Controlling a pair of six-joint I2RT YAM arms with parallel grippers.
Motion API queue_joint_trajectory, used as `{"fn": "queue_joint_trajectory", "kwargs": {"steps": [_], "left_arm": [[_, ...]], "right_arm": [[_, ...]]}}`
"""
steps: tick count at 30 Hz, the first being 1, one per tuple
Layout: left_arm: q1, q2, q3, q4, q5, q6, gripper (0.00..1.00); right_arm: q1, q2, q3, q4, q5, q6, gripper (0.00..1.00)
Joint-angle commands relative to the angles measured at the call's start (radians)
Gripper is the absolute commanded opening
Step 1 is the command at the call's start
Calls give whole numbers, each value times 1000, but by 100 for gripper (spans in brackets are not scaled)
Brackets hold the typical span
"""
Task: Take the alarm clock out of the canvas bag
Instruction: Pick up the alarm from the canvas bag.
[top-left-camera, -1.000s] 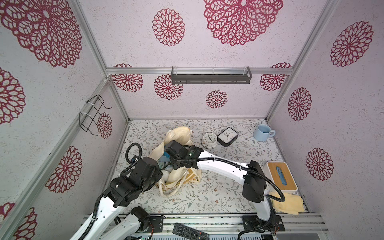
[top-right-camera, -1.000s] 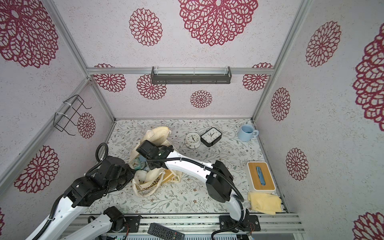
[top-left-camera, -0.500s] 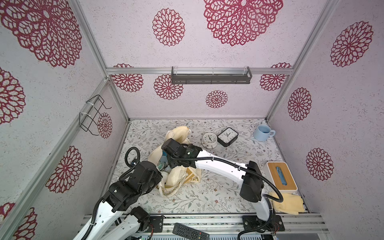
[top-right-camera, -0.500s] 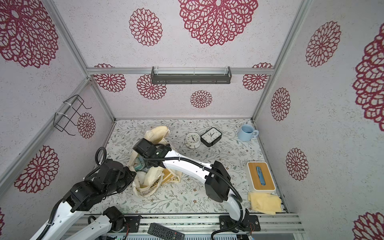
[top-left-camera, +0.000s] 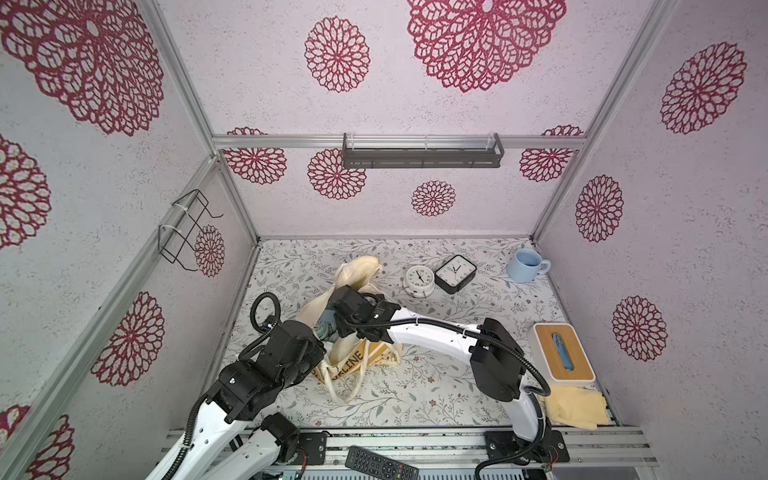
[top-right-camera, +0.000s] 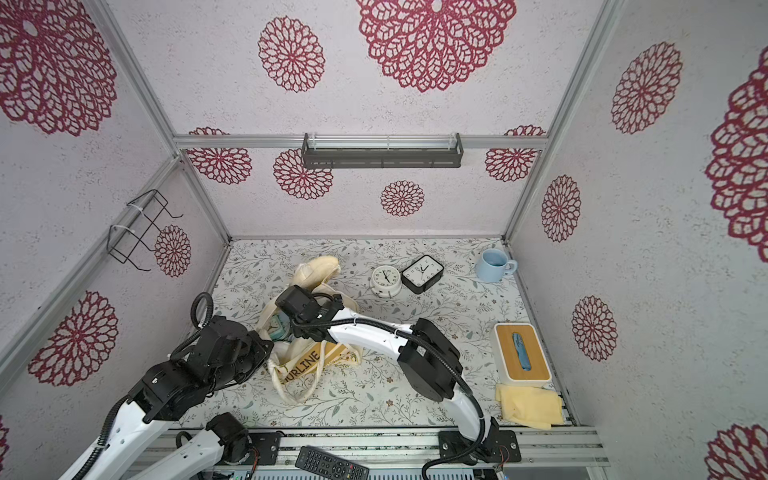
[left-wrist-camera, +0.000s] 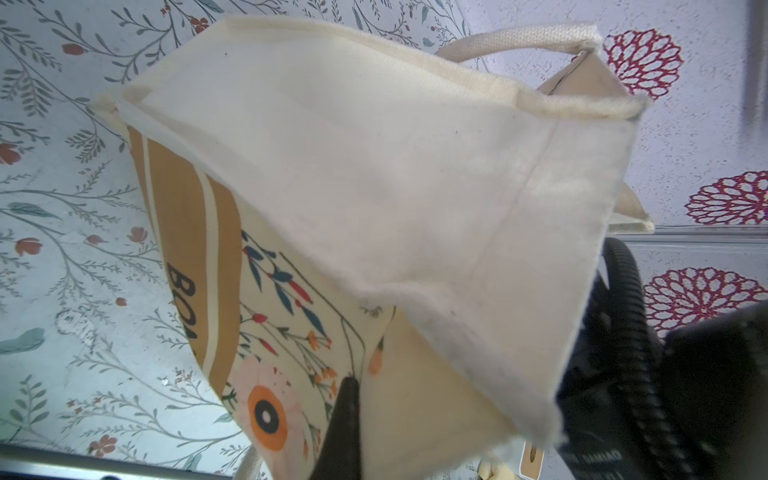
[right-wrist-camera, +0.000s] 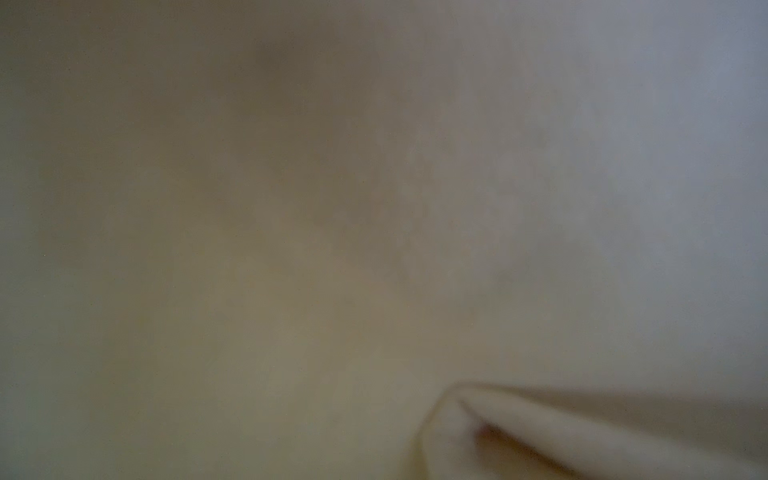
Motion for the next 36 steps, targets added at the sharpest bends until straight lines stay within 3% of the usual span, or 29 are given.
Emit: {"fn": "queue_joint_trajectory", "kwargs": {"steps": [1, 7, 15, 25, 36], "left_arm": [[-2, -18, 0, -103, -23, -15, 0], [-1, -32, 4, -129, -30, -19, 0], [-1, -46, 0, -151, -33, -27, 0], [-1, -57, -3, -161, -40, -38, 0], [-2, -62, -2, -164, -41, -37, 0]], "right_arm": [[-52, 55, -54, 19, 31, 135, 72], [-64, 56, -104, 61, 67, 187, 65], [-91, 13, -210, 165, 115, 263, 45], [-107, -63, -299, 209, 178, 265, 29], [-143, -98, -364, 261, 191, 268, 56]]}}
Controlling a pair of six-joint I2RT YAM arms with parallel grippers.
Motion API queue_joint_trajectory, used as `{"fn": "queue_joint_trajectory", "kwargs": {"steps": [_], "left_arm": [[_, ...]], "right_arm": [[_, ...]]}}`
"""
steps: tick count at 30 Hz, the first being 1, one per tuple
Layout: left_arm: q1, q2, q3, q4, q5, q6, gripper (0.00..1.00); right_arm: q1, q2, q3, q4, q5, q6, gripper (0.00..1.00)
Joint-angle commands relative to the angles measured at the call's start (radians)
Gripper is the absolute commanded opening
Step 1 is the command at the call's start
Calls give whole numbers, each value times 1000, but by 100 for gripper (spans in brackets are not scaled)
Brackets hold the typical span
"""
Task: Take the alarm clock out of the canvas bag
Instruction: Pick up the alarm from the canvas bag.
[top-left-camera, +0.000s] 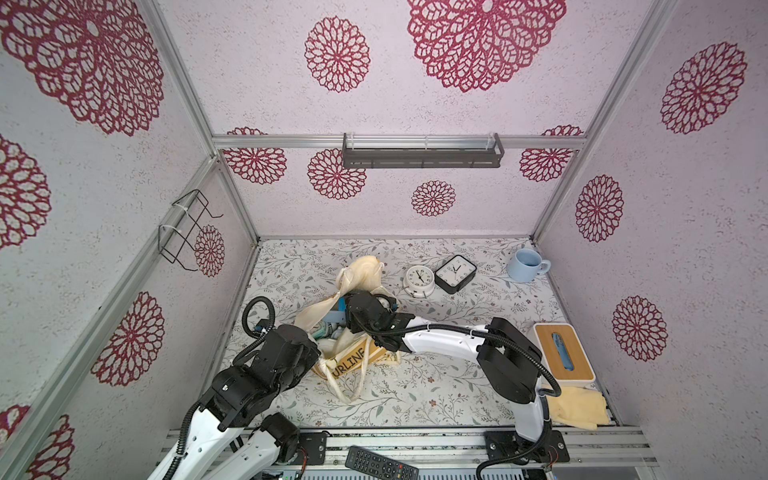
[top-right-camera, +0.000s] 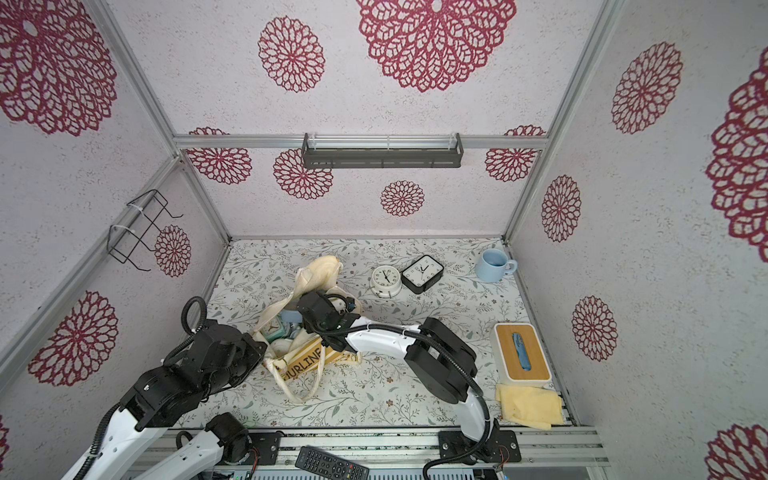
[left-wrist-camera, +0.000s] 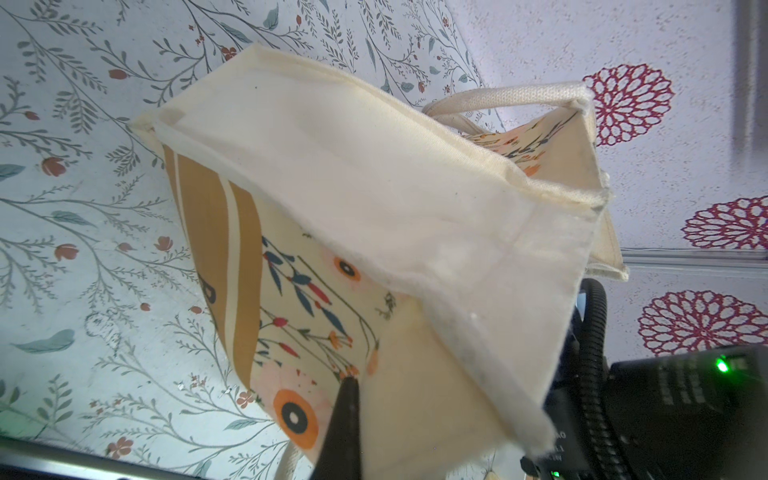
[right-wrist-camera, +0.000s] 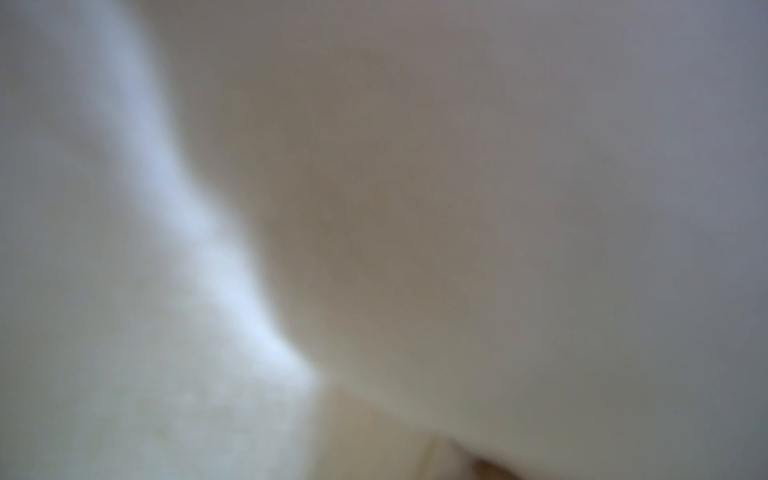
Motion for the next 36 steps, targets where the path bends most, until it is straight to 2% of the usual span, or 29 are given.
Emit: {"fn": "queue_joint_trajectory", "kwargs": {"steps": [1, 4, 10, 15, 24, 33, 36], "left_arm": [[-1, -20, -2, -127, 7, -17, 0], [-1, -23, 1, -133, 2, -17, 0], [-1, -35, 4, -144, -7, -16, 0], [-1, -27, 12, -142, -8, -9, 0], [-2, -1, 38, -144, -28, 17, 0], [-1, 15, 41, -129, -42, 23, 0], [-2, 14, 46, -138, -41, 33, 0]], "right_arm": [[-100, 15, -43, -151, 126, 236, 57], [-104, 21, -49, -163, 129, 243, 55], [-108, 25, -81, -178, 125, 248, 37], [-109, 25, -105, -161, 115, 245, 27], [-124, -14, -118, -127, 83, 99, 15], [-126, -86, -149, -130, 49, -54, 13], [-126, -111, -169, -154, 49, -55, 18]]}}
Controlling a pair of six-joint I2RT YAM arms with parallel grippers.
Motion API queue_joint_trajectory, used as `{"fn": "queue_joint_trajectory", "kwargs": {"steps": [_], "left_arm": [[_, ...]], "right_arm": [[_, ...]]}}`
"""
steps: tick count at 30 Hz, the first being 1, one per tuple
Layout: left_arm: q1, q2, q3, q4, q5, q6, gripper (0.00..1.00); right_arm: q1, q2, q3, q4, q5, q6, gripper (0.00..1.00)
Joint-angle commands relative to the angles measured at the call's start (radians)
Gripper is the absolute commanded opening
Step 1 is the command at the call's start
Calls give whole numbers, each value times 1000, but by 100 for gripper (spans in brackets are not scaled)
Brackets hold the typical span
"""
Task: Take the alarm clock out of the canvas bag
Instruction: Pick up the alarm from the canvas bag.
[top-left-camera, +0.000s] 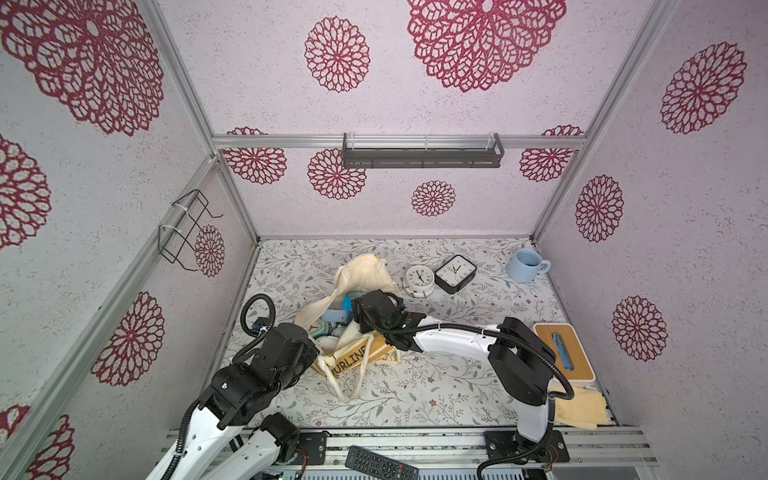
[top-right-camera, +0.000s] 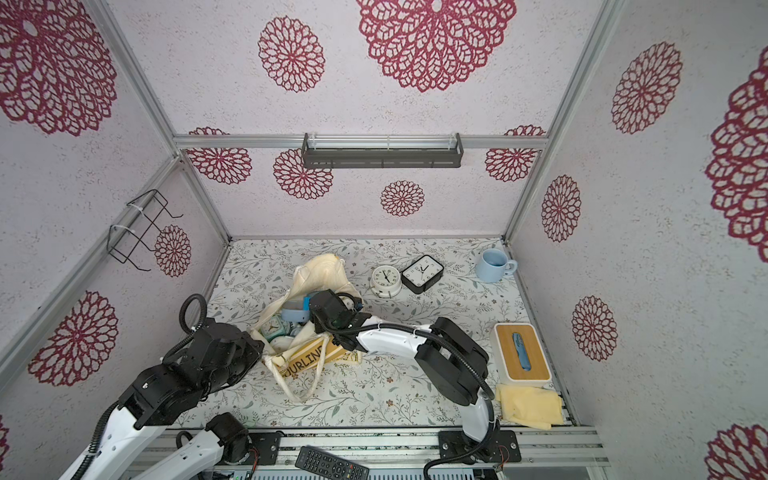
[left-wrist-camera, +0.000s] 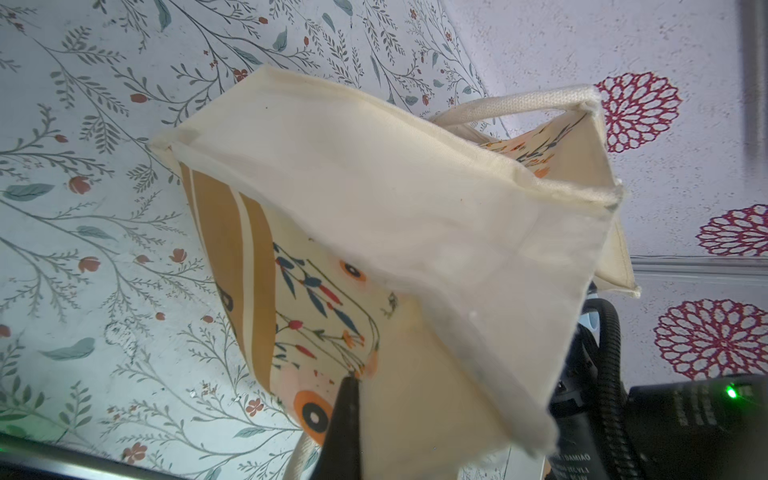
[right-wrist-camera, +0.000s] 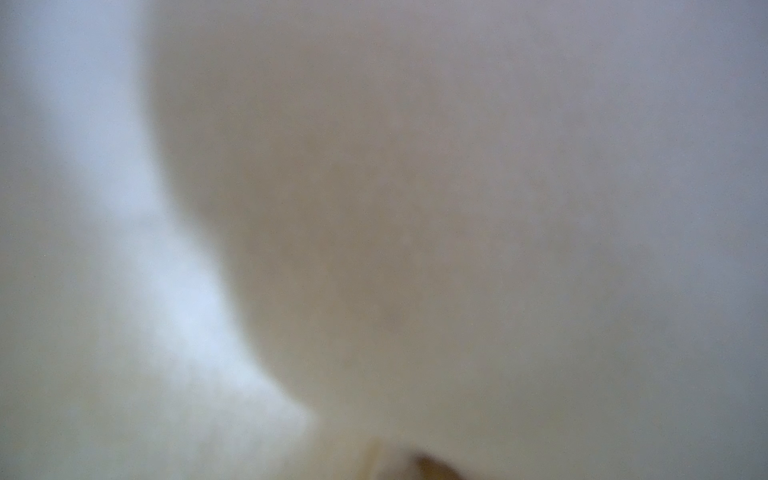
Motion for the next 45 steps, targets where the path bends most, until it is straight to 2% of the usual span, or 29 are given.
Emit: {"fn": "queue_joint_trajectory", "kwargs": {"steps": [1, 3, 8, 14, 20, 24, 30, 37, 45], "left_arm": [[0, -6, 23, -125, 0, 26, 0], [-5, -4, 41, -174, 6, 52, 0], [-7, -60, 32, -275, 3, 72, 0], [-6, -83, -23, -244, 94, 74, 0], [-12, -42, -15, -236, 104, 94, 0], [-21, -18, -7, -233, 101, 95, 0], [-32, 4, -1, -212, 93, 94, 0], [-64, 38, 19, -202, 68, 104, 0], [-131, 96, 18, -168, 69, 111, 0]], "right_arm": [[-89, -33, -59, -205, 136, -33, 21], [-93, -51, -72, -238, 133, -29, 28], [-105, -82, -104, -339, 113, -29, 30], [-132, -107, -131, -432, 95, -84, 57], [-166, -111, -174, -412, 33, -112, 70], [-184, -80, -140, -461, -38, -152, 81], [-187, -27, -131, -431, -90, -97, 84], [-185, 46, -28, -613, -115, -80, 84], [-184, 87, -18, -636, -92, -47, 84]]}}
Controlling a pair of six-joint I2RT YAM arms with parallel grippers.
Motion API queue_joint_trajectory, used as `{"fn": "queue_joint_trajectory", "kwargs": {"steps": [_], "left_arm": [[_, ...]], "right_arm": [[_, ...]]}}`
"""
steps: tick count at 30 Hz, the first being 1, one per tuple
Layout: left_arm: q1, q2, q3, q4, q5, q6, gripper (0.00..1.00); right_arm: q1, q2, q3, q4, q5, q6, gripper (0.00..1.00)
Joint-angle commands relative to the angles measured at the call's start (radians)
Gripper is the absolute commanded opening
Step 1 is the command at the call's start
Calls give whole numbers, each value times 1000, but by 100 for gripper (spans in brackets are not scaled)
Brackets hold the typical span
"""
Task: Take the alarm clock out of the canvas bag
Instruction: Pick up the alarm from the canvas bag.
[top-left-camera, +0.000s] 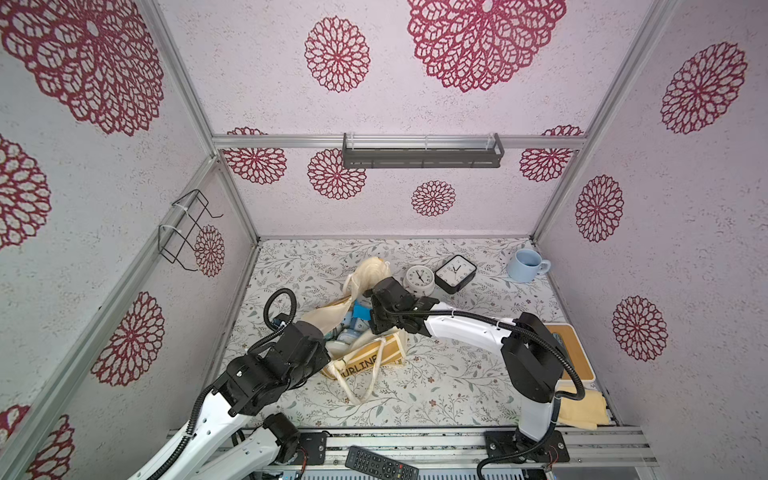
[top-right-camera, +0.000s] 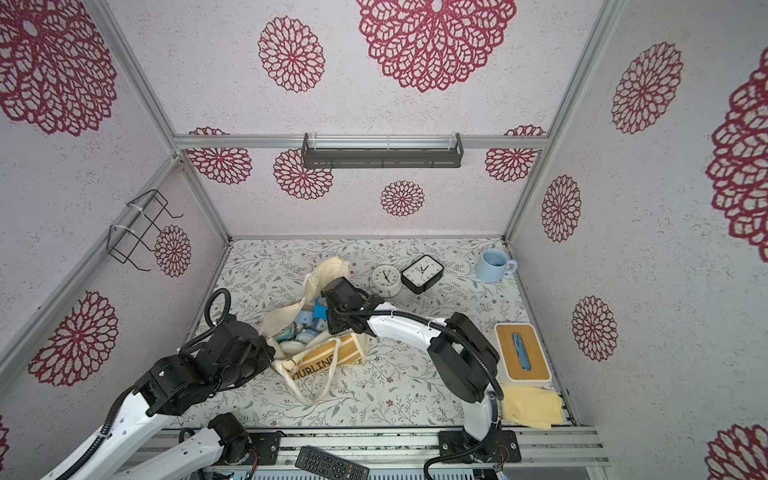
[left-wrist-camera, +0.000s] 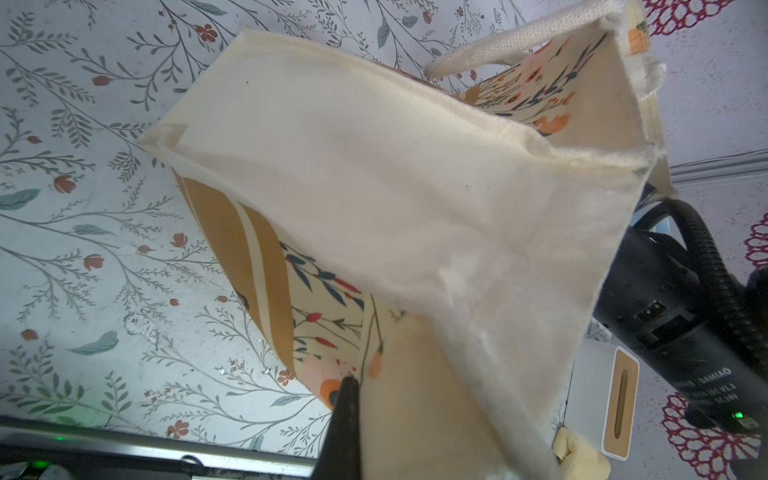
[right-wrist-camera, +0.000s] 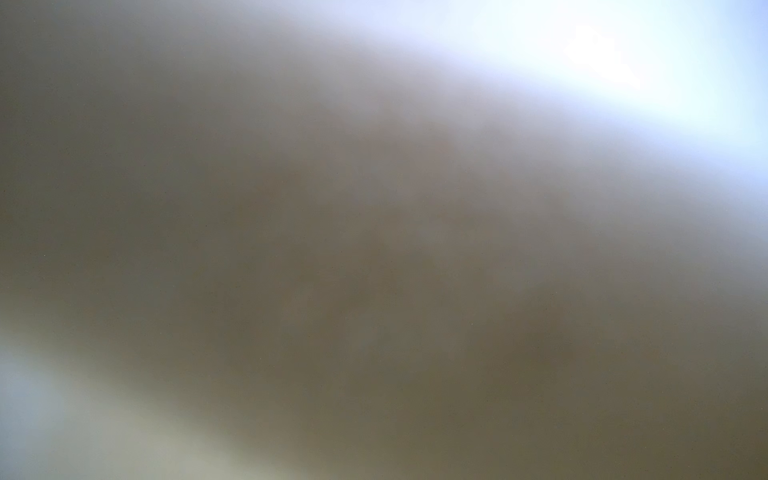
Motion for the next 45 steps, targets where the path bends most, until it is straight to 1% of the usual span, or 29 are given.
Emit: {"fn": "queue_joint_trajectory", "kwargs": {"steps": [1, 4, 9, 12, 15, 17, 21, 23, 26, 31, 35, 38, 40, 43, 45], "left_arm": [[-21, 10, 6, -129, 21, 14, 0], [-23, 10, 1, -127, 25, 19, 0], [-25, 7, -3, -141, 30, 32, 0], [-25, 2, -11, -164, 32, 42, 0], [-25, -14, -20, -181, 32, 44, 0], [-25, -23, -28, -186, 31, 45, 0], [-25, -21, -34, -181, 34, 47, 0], [-25, -6, -32, -177, 35, 54, 0], [-25, 14, -30, -168, 38, 64, 0], [-27, 34, -22, -164, 32, 68, 0], [-29, 34, -23, -167, 29, 62, 0], [-29, 34, -22, -171, 26, 59, 0], [-30, 33, -20, -171, 26, 59, 0], [-34, 43, -13, -173, 19, 63, 0], [-44, 56, -4, -175, 9, 68, 0]], "right_arm": [[-83, 109, -70, -303, 115, 2, 84], [-83, 116, -72, -305, 124, -17, 83], [-81, 111, -79, -272, 179, -149, 84], [-80, 98, -122, -217, 197, -210, 85], [-74, 59, -205, -94, 259, -268, 86], [-70, 27, -272, 25, 324, -339, 83], [-71, -33, -370, 264, 400, -494, 81], [-76, -52, -391, 391, 402, -603, 81], [-83, -58, -354, 456, 377, -767, 80], [-85, -65, -301, 470, 350, -977, 80], [-85, -73, -300, 499, 333, -1071, 80], [-86, -80, -295, 477, 333, -1091, 80], [-89, -83, -283, 429, 330, -1076, 79], [-91, -82, -239, 298, 312, -1016, 80], [-89, -84, -212, 232, 278, -1006, 79]]}}
